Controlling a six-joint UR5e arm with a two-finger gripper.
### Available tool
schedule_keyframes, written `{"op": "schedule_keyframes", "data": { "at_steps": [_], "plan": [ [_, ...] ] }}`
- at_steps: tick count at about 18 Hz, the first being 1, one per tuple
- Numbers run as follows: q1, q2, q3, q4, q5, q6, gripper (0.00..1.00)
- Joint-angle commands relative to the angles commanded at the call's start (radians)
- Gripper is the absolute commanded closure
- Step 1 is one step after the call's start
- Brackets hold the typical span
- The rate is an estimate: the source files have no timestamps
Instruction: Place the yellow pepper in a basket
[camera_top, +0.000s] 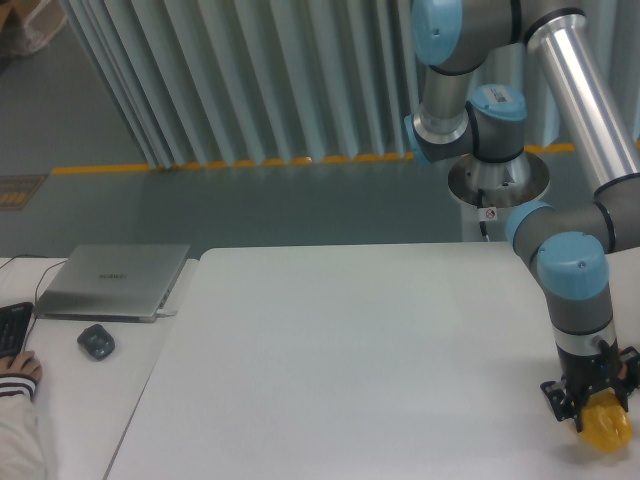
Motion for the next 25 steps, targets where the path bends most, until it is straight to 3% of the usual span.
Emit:
{"op": "schedule_keyframes", "data": {
  "at_steps": [5,9,13,19,25],
  "plan": [
    [0.003,0.09,-0.02,-0.009,-0.02,0.07,0.76],
    [0.096,0.16,-0.02,-0.104,-0.038,0.251,0.76],
    [0.188,0.181,-0.015,-0.124,-0.037,0.478,0.76],
    [0.334,0.177,0.004,-0.123,-0.04,0.747,0.76],
    [0.408,0.077,0.063,-0.101,-0.037,0.861,0.76]
  ]
}}
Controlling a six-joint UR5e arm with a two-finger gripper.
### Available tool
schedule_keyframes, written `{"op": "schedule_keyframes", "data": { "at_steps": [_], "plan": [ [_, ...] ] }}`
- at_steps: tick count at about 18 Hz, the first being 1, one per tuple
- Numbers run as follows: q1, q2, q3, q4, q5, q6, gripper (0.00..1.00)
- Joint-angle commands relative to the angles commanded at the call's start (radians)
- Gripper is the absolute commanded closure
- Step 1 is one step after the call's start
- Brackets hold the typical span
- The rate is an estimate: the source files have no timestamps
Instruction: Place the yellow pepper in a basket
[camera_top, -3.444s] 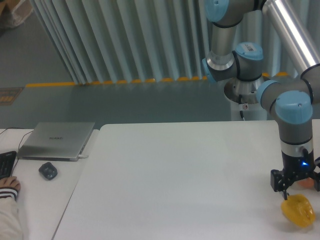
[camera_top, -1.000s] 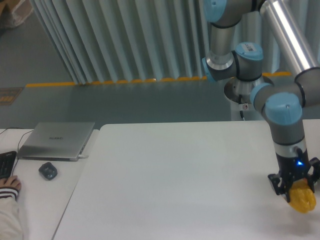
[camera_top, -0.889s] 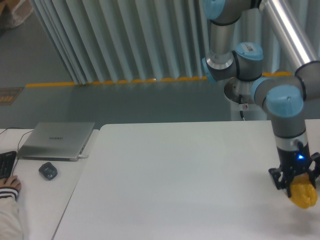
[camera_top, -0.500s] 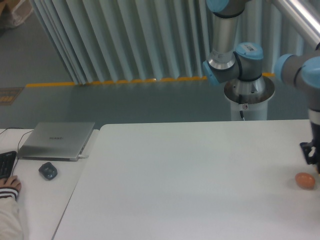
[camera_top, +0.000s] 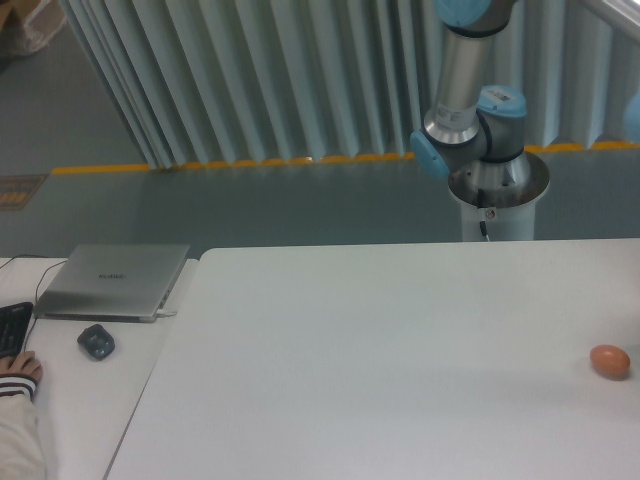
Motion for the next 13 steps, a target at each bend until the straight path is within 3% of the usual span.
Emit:
{"op": "schedule_keyframes", "data": {
  "at_steps": [3,6,10,11,12,13],
  "plan": [
    [0.0,-0.066,0.003,0.07,0.005,-0.001,0.76],
    [0.0,-0.078,0.003,0.084,0.005,0.0,0.73],
    [0.0,-0.077,-0.001,0.086,0.005,0.012,0.37],
    [0.002,-0.075,-0.001,0.086,0.003,0.014,0.23],
    [0.002,-0.069,-0.008,0.087,0.003,0.031,0.0],
    [0.0,-0.065,-0.009,0.086,0.003,0.034,0.0]
  ]
}}
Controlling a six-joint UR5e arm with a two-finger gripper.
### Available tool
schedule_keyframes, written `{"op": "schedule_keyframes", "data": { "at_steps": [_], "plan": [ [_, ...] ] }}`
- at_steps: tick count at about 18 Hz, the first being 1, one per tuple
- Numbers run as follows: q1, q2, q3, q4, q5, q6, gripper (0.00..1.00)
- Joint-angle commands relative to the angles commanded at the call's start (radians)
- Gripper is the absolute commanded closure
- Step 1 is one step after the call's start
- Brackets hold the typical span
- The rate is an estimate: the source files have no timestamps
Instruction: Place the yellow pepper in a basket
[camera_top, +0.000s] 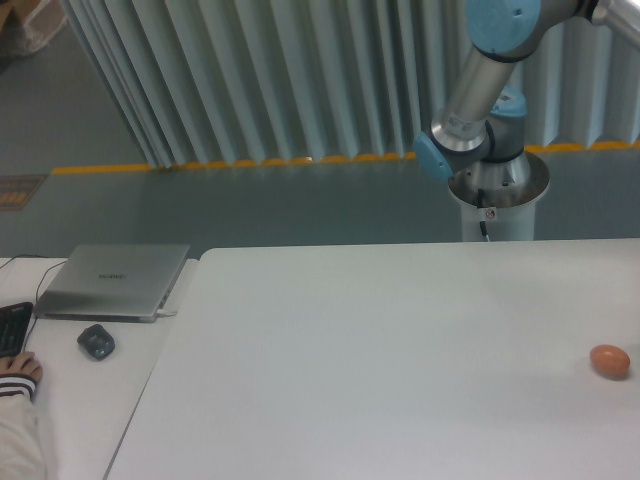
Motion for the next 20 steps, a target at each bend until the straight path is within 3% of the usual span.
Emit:
{"op": "schedule_keyframes", "data": {
  "at_steps": [8,12,17,20],
  "plan": [
    [-0.012,0.069,-0.04,-0.006,-0.005,0.003,0.0],
    [-0.06,0.115,-0.07,-0.017,-0.005,0.005,0.0],
    [-0.101,0.204,-0.081,-0.142,-0.106,0.031,0.0],
    [-0.135,0.229,-0.081,-0.187,-0.115,0.092,0.0]
  ]
}}
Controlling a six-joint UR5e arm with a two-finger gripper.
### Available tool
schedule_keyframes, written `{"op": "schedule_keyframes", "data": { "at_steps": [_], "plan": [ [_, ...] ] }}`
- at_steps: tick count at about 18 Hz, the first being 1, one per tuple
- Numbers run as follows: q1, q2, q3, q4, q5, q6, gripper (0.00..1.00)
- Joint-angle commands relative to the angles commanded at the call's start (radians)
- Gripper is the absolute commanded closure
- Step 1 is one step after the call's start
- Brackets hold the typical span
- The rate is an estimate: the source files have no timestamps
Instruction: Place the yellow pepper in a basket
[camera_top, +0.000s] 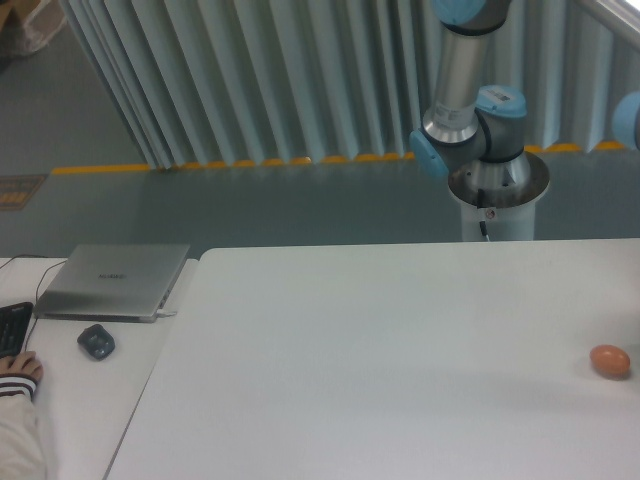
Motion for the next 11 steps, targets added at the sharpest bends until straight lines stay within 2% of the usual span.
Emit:
{"op": "schedule_keyframes", "data": {
  "at_steps": [4,7,11],
  "plan": [
    [-0.026,0.026,-0.005,-0.048,0.0,0.132,0.0],
    [-0.023,0.04,-0.003,-0.115,-0.002,0.394,0.0],
    [-0.025,0.052,-0.005,-0.133,-0.002,0.667,0.0]
  ]
}}
